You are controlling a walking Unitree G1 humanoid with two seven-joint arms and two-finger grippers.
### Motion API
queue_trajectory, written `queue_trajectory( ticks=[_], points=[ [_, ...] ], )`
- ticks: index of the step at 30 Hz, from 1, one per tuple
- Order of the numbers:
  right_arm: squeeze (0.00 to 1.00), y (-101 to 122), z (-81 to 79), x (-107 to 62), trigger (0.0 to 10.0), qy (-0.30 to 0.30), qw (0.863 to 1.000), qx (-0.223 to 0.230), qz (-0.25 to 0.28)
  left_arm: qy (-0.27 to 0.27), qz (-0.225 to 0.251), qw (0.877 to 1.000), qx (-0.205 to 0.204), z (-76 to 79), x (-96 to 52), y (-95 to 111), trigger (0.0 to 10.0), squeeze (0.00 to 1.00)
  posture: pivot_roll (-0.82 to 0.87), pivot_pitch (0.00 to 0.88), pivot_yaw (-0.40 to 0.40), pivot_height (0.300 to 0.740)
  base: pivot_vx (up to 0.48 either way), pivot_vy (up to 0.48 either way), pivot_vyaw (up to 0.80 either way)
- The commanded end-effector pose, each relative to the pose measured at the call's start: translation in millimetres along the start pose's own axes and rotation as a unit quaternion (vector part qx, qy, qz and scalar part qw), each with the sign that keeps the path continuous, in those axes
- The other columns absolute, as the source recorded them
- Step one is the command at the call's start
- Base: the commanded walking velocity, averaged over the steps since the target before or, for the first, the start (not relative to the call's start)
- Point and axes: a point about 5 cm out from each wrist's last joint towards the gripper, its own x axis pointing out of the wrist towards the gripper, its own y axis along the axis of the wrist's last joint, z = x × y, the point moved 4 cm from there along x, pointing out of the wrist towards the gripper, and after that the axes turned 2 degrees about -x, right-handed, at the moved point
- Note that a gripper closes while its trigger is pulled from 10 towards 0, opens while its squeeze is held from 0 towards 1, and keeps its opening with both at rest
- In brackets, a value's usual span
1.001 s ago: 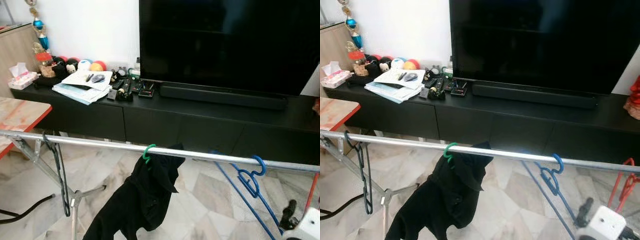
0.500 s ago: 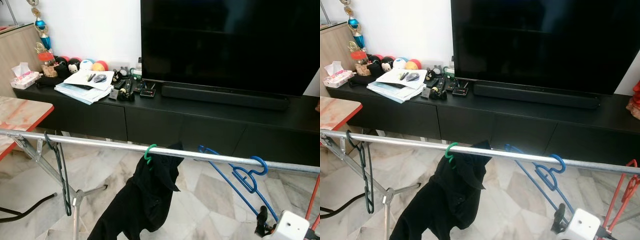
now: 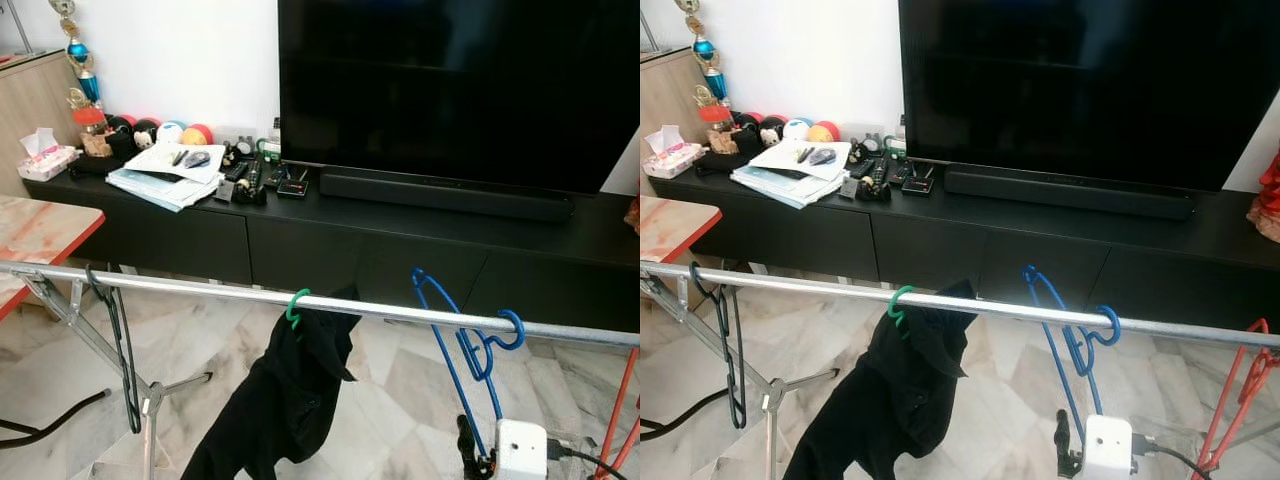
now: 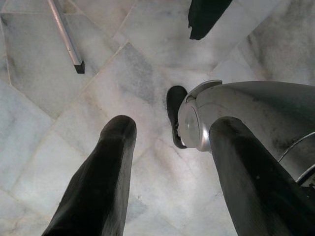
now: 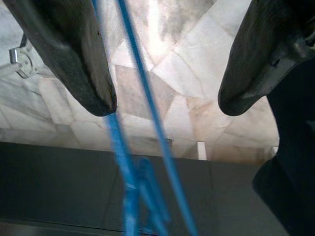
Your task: Hang hanger
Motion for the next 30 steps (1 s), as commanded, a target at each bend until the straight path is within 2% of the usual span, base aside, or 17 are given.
queue_trajectory(
  ticks=[1, 3, 8, 13, 15, 20, 21, 30],
  points=[
    [0.00, -2.8, 1.3, -0.2, 10.0, 0.001, 1.000, -0.005, 0.001, -0.002, -0.004, 1.000, 0.002, -0.6, -1.3, -4.2, 10.0, 0.00, 0.14, 0.000, -0.031, 0.740, 0.000, 0.000, 0.00],
    [0.00, -2.1, 2.3, -0.3, 10.0, -0.002, 1.000, -0.004, 0.003, -0.002, -0.005, 1.000, 0.001, -0.6, -1.4, -4.3, 10.0, 0.00, 0.14, 0.000, -0.031, 0.740, 0.000, 0.000, 0.00],
    [0.00, 20.2, -0.6, -4.9, 10.0, -0.001, 0.998, 0.023, 0.061, -0.001, -0.007, 1.000, 0.001, -0.9, -1.8, -5.9, 10.0, 0.00, 0.13, 0.000, -0.028, 0.740, 0.000, 0.000, 0.00],
    [0.00, 24.3, -5.0, -10.2, 10.0, 0.002, 0.997, 0.031, 0.078, 0.000, -0.009, 1.000, 0.001, -1.6, -2.2, -7.4, 10.0, 0.00, 0.13, 0.000, -0.028, 0.740, 0.000, 0.000, 0.00],
    [0.00, 25.0, -1.3, -10.6, 10.0, -0.013, 0.996, 0.031, 0.081, 0.001, -0.010, 1.000, 0.002, -2.1, -2.3, -7.8, 10.0, 0.00, 0.13, 0.000, -0.026, 0.740, 0.000, 0.000, 0.00],
    [0.00, 27.0, 20.3, -10.5, 10.0, -0.078, 0.989, 0.089, 0.085, 0.003, -0.012, 1.000, 0.002, -2.7, -2.2, -7.9, 10.0, 0.00, 0.13, 0.000, -0.025, 0.740, 0.000, 0.000, 0.00],
    [0.00, 28.0, 26.8, -10.8, 10.0, -0.095, 0.985, 0.112, 0.086, 0.004, -0.014, 1.000, 0.003, -3.1, -2.3, -8.3, 10.0, 0.00, 0.13, 0.000, -0.021, 0.740, 0.000, 0.000, 0.00],
    [0.00, 33.4, 30.4, -6.0, 10.0, -0.096, 0.984, 0.112, 0.097, 0.014, -0.021, 1.000, 0.006, -10.0, -4.0, -11.0, 10.0, 0.00, 0.13, 0.000, -0.017, 0.740, 0.000, 0.000, 0.00]
  ],
)
